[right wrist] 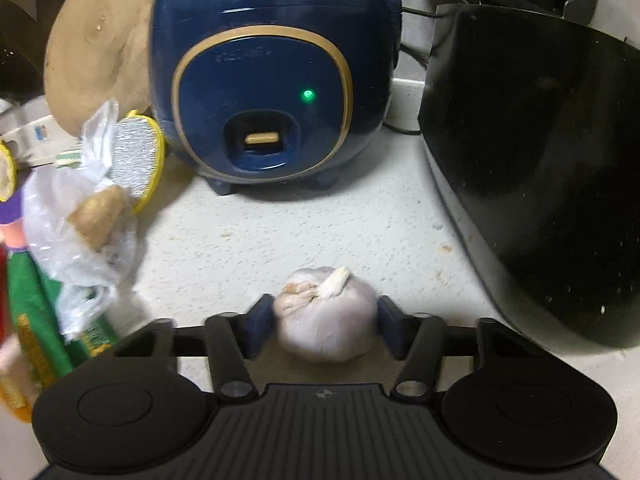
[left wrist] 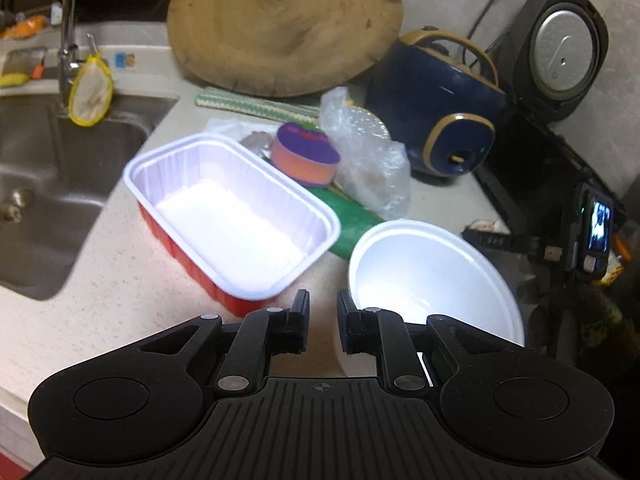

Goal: Collect trash
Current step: 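Close the right gripper on the garlic bulb while the left gripper grips the white paper bowl rim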

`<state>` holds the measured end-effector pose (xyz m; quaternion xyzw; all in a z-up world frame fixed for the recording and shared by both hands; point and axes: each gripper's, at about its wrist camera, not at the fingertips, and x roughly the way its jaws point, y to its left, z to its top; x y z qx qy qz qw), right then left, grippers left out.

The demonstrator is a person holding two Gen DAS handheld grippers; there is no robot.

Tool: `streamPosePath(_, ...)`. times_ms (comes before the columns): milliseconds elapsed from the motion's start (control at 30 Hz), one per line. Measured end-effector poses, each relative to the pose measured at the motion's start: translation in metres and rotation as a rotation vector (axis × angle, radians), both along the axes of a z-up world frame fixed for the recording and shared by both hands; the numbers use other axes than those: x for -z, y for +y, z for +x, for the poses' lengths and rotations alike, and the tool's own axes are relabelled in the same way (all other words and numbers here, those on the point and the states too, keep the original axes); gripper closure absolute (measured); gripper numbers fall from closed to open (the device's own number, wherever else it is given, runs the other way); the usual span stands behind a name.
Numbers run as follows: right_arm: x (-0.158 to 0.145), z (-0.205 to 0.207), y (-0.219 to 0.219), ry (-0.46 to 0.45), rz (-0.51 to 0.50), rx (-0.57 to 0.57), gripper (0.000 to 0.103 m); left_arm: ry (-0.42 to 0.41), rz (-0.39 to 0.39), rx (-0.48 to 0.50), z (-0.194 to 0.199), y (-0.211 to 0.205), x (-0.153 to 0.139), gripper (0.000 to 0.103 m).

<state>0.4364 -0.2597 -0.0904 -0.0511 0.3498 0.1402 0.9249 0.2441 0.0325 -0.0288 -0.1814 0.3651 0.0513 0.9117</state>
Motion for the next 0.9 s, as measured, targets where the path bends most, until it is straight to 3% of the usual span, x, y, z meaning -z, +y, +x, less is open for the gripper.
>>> streamPosePath(233, -0.001, -0.060, -0.007, 0.028, 0.018, -0.025, 0.049, -0.075, -0.105, -0.022, -0.007, 0.012, -0.007, 0.086)
streamPosePath(333, -0.001, -0.088, -0.011, 0.041, 0.030, -0.018, 0.049, -0.056, -0.167, 0.038, -0.006, 0.012, -0.005, 0.086)
streamPosePath(400, 0.000, -0.104, -0.011, 0.043, 0.026, -0.014, 0.049, -0.037, -0.148, 0.086, -0.005, 0.004, -0.003, 0.085)
streamPosePath(500, 0.001, -0.124, -0.008, 0.027, -0.003, -0.019, 0.048, -0.006, -0.030, 0.091, -0.004, -0.009, 0.001, 0.083)
streamPosePath(567, 0.002, -0.134, -0.007, 0.020, -0.009, -0.018, 0.037, -0.015, 0.001, 0.096, -0.005, -0.012, 0.003, 0.082)
streamPosePath(600, 0.003, -0.138, -0.007, 0.018, -0.005, -0.013, 0.032, -0.024, -0.002, 0.102, -0.005, -0.013, 0.004, 0.081)
streamPosePath(733, 0.006, -0.146, -0.010, -0.003, 0.021, 0.018, 0.029, -0.035, -0.037, 0.100, 0.000, -0.014, 0.012, 0.081)
streamPosePath(900, 0.009, -0.150, -0.010, -0.016, 0.030, 0.027, 0.021, 0.013, -0.092, 0.145, 0.010, -0.017, 0.025, 0.076)
